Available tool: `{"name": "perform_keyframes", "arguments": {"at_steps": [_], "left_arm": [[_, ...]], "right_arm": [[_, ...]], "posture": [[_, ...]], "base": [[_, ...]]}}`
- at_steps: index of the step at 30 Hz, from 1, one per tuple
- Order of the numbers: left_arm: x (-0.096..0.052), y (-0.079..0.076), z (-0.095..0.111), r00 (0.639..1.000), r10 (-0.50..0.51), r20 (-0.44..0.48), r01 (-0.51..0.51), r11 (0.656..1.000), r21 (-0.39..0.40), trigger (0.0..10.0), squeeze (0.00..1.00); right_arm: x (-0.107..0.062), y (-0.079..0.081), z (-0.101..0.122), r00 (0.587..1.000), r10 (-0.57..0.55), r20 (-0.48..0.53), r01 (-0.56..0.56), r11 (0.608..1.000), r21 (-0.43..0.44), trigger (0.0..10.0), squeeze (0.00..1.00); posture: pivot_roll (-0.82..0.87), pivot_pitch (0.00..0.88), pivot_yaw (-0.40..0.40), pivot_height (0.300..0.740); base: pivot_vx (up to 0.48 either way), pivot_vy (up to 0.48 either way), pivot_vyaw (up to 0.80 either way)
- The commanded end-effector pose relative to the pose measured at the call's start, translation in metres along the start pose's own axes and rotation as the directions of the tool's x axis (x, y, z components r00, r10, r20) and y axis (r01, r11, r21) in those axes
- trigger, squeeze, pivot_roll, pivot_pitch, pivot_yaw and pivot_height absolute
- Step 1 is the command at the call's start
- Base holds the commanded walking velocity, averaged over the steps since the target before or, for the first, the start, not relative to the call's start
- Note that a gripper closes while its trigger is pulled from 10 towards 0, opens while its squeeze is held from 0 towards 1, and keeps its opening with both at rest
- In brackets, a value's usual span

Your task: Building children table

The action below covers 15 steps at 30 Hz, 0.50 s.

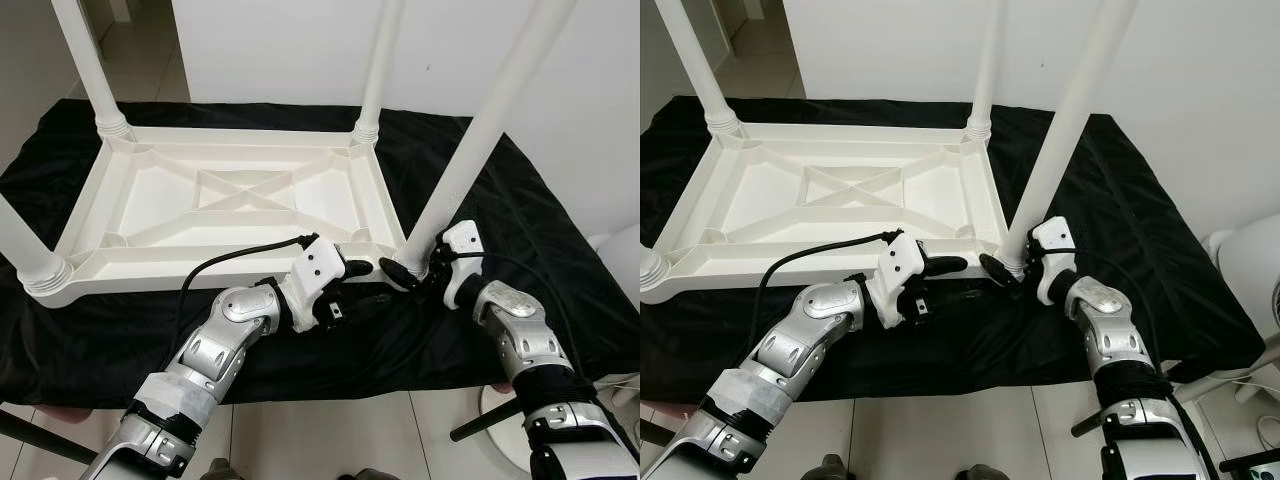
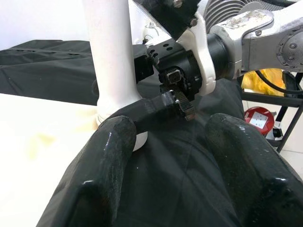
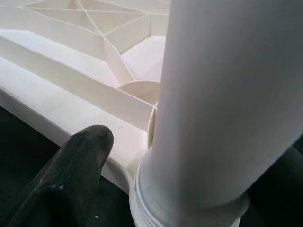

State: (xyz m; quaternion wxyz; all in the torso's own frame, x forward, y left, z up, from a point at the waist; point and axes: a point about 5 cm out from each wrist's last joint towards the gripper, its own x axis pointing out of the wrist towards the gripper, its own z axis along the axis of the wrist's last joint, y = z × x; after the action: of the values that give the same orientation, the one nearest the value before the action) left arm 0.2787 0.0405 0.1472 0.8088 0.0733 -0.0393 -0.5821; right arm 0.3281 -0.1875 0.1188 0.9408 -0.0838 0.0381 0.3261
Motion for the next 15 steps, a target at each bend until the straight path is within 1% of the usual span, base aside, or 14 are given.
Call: {"name": "perform_keyframes", "arguments": {"at_steps": [1, 2, 3, 4, 5, 6, 8, 9, 12, 14, 15], "left_arm": [[0.0, -0.004, 0.0, 0.999, -0.034, -0.007, 0.034, 0.999, 0.003, 10.0, 0.0], [0.0, -0.004, 0.0, 0.999, -0.034, -0.007, 0.034, 0.999, 0.003, 10.0, 0.0], [0.0, -0.004, 0.0, 0.999, -0.035, -0.007, 0.035, 0.999, 0.003, 10.0, 0.0], [0.0, -0.004, 0.0, 0.999, -0.036, -0.007, 0.036, 0.999, 0.002, 10.0, 0.0], [0.0, -0.004, 0.0, 0.999, -0.036, -0.007, 0.036, 0.999, 0.002, 10.0, 0.0], [0.0, -0.004, 0.0, 0.999, -0.036, -0.007, 0.036, 0.999, 0.002, 10.0, 0.0], [0.0, -0.004, 0.0, 0.999, -0.036, -0.007, 0.036, 0.999, 0.002, 10.0, 0.0], [0.0, -0.004, 0.0, 0.999, -0.036, -0.008, 0.036, 0.999, 0.002, 10.0, 0.0], [0.0, -0.004, 0.0, 0.999, -0.036, -0.008, 0.036, 0.999, 0.003, 10.0, 0.0], [0.0, -0.004, 0.0, 0.999, -0.036, -0.008, 0.036, 0.999, 0.004, 10.0, 0.0], [0.0, -0.004, 0.0, 0.999, -0.036, -0.008, 0.036, 0.999, 0.003, 10.0, 0.0]], "right_arm": [[0.004, 0.002, -0.001, 0.999, 0.03, -0.018, -0.031, 0.999, -0.013, 10.0, 0.0], [0.004, 0.002, -0.001, 0.999, 0.03, -0.018, -0.031, 0.999, -0.013, 10.0, 0.0], [0.006, 0.003, -0.002, 0.999, 0.045, -0.025, -0.046, 0.999, -0.015, 4.3, 0.0], [0.007, 0.003, -0.003, 0.998, 0.058, -0.03, -0.058, 0.998, -0.011, 1.8, 0.0], [0.007, 0.003, -0.003, 0.998, 0.058, -0.03, -0.058, 0.998, -0.011, 1.8, 0.0], [0.008, 0.003, -0.004, 0.997, 0.065, -0.031, -0.066, 0.998, -0.011, 0.2, 0.0], [0.008, 0.003, -0.004, 0.997, 0.065, -0.031, -0.066, 0.998, -0.011, 0.2, 0.0], [0.008, 0.002, -0.004, 0.997, 0.071, -0.029, -0.072, 0.997, -0.011, 0.0, 0.0], [0.007, 0.004, -0.007, 0.996, 0.085, -0.026, -0.085, 0.996, 0.002, 0.0, 0.0], [0.005, 0.004, -0.01, 0.997, 0.069, -0.028, -0.069, 0.998, 0.007, 0.0, 0.0], [0.004, 0.004, -0.012, 0.999, 0.042, -0.027, -0.042, 0.999, 0.017, 6.7, 0.0]], "posture": [[0.06, 0.0, -0.063, 0.74], [0.06, 0.0, -0.063, 0.74], [0.06, 0.0, -0.062, 0.74], [0.06, 0.0, -0.062, 0.74], [0.06, 0.0, -0.062, 0.74], [0.06, 0.0, -0.062, 0.74], [0.06, 0.0, -0.062, 0.74], [0.06, 0.0, -0.062, 0.74], [0.06, 0.0, -0.062, 0.74], [0.06, 0.0, -0.063, 0.74], [0.06, 0.0, -0.064, 0.74]], "base": [[0.0, 0.0, 0.0], [0.0, 0.0, 0.0], [0.0, 0.0, 0.0], [0.0, 0.0, 0.0], [0.0, 0.0, 0.0], [0.0, 0.0, 0.0], [0.0, 0.0, 0.0], [0.0, 0.0, 0.0], [0.0, 0.0, 0.0], [0.0, 0.0, 0.0], [0.0, 0.0, 0.0]]}}
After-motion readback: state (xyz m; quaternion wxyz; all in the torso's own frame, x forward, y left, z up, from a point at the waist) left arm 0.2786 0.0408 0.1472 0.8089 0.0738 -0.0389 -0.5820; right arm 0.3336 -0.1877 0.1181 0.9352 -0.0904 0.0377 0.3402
